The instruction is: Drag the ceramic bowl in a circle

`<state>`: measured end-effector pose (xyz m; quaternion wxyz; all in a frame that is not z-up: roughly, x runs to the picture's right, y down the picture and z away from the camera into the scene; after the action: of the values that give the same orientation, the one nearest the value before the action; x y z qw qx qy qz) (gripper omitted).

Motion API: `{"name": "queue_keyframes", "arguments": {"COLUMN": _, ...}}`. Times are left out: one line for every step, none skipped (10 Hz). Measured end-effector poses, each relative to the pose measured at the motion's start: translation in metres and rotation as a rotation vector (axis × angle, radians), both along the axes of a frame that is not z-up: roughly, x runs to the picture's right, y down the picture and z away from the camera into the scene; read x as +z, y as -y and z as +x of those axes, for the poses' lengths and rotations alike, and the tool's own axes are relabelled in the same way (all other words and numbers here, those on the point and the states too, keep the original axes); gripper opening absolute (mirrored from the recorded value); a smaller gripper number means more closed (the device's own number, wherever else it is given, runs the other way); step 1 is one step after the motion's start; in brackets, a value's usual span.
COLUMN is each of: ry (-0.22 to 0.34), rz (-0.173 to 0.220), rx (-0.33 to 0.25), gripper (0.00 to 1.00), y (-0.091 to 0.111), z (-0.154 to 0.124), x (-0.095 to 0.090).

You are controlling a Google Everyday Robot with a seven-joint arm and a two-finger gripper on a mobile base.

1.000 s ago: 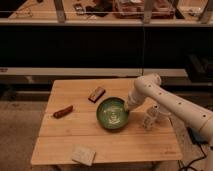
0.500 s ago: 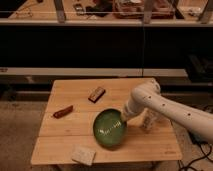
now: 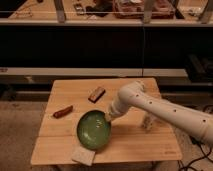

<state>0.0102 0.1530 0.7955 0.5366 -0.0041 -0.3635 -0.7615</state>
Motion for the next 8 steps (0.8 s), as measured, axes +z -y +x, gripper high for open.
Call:
{"name": "queue_keyframes", "arguments": {"ry": 0.017, "rz": -0.001, "rx": -0.005, "gripper": 0.0, "y": 0.001, "z": -0.01, "x": 0.01}}
{"name": "queue_keyframes", "arguments": {"ry": 0.038, "rz": -0.012, "rx": 0.005, "gripper": 0.0, "y": 0.002, "z": -0.02, "x": 0.022}}
{"name": "queue_keyframes", "arguments": {"ry": 0.044, "rz": -0.015, "rx": 0.009, "gripper": 0.0, "y": 0.003, "z": -0.023, "x": 0.025}}
{"name": "queue_keyframes", "arguments": {"ry": 0.043, "rz": -0.015, "rx": 0.009, "gripper": 0.0, "y": 0.003, "z": -0.022, "x": 0.025}}
{"name": "queue_keyframes", "arguments": {"ry": 0.041, "rz": -0.015, "rx": 0.012, "gripper": 0.0, "y": 0.003, "z": -0.021, "x": 0.025}}
{"name": "queue_keyframes", "arguments": {"ry": 0.04, "rz": -0.015, "rx": 0.011, "gripper": 0.0, "y": 0.003, "z": -0.021, "x": 0.025}}
{"name": "queue_keyframes", "arguments": {"ry": 0.037, "rz": -0.017, "rx": 0.008, "gripper": 0.0, "y": 0.003, "z": -0.02, "x": 0.026}}
{"name": "queue_keyframes", "arguments": {"ry": 0.014, "rz": -0.019, "rx": 0.002, "gripper": 0.0, "y": 0.007, "z": -0.015, "x": 0.031}}
